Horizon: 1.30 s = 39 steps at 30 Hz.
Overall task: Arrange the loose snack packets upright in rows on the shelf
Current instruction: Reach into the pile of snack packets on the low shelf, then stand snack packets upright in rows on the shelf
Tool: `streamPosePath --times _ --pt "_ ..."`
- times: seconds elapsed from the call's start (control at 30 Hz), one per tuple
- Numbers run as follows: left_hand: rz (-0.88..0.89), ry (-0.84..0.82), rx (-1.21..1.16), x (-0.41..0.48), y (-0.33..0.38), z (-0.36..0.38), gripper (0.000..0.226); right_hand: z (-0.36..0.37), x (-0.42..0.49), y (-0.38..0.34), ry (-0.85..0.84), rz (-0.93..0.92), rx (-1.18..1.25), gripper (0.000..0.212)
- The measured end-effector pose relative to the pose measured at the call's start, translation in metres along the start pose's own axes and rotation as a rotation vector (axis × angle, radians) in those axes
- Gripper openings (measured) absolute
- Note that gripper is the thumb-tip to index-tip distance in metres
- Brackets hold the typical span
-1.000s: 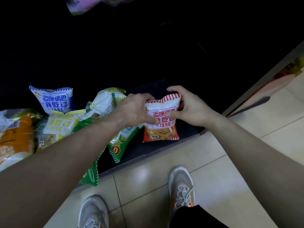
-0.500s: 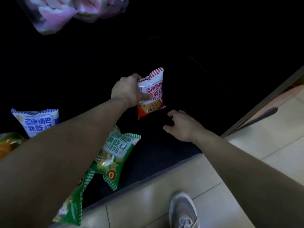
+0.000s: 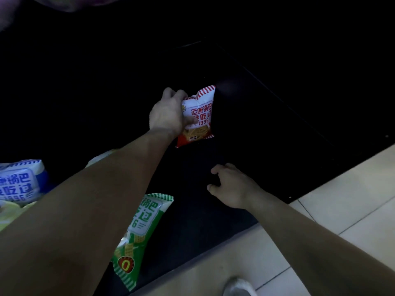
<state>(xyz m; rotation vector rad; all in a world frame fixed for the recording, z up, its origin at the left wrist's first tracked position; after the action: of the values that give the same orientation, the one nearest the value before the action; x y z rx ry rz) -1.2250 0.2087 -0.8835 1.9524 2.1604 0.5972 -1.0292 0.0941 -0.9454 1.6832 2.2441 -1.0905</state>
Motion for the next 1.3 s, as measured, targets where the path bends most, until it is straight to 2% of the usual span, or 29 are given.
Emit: streamPosePath --times 0.23,0.43,0.57,0.73,0.9,1.07,1.13,1.3 --pt "-0.011 0.086 0.33 -0.003 0.01 -0.001 0.072 0.01 0.0 -0.003 -0.03 0.01 -0.03 0.057" --pt "-0.014 -0.017 0.208 -0.012 0.005 -0.02 0.097 0.008 -0.013 -0.016 -0.032 0.013 -0.051 0.057" --pt "0.009 -0.043 0.218 -0.048 -0.01 -0.065 0.091 -0.004 -0.034 -0.041 -0.018 -0.019 -0.058 0.058" --pt "-0.008 -0.21 0.277 -0.13 -0.043 -0.127 0.085 -0.023 -0.065 -0.088 -0.017 -0.076 -0.102 0.06" --pt "0.02 -0.266 0.412 -0.207 -0.078 -0.163 0.08 -0.021 -0.083 -0.133 0.0 -0.14 -0.248 0.058" --pt "-0.126 -0.287 0.313 -0.245 -0.115 -0.162 0.082 0.02 -0.079 -0.144 -0.064 -0.133 -0.342 0.061" --pt "-0.134 -0.311 0.284 -0.253 -0.123 -0.153 0.083 0.034 -0.068 -0.14 -0.069 -0.094 -0.323 0.067" --pt "-0.114 -0.308 0.178 -0.257 -0.136 -0.137 0.081 0.064 -0.035 -0.13 -0.128 0.021 -0.21 0.099"
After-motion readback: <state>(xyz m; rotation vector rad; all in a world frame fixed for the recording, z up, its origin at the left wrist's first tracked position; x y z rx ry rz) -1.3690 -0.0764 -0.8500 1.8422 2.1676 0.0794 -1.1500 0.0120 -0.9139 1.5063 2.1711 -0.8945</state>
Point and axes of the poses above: each hand's wrist, its own x-axis towards the middle knuckle, its own z-axis out of the palm, y = z × x, the point moved 4 cm from there along x, towards the middle knuckle, and after that the axes turned 3 degrees about -y, right-handed, at the moved point
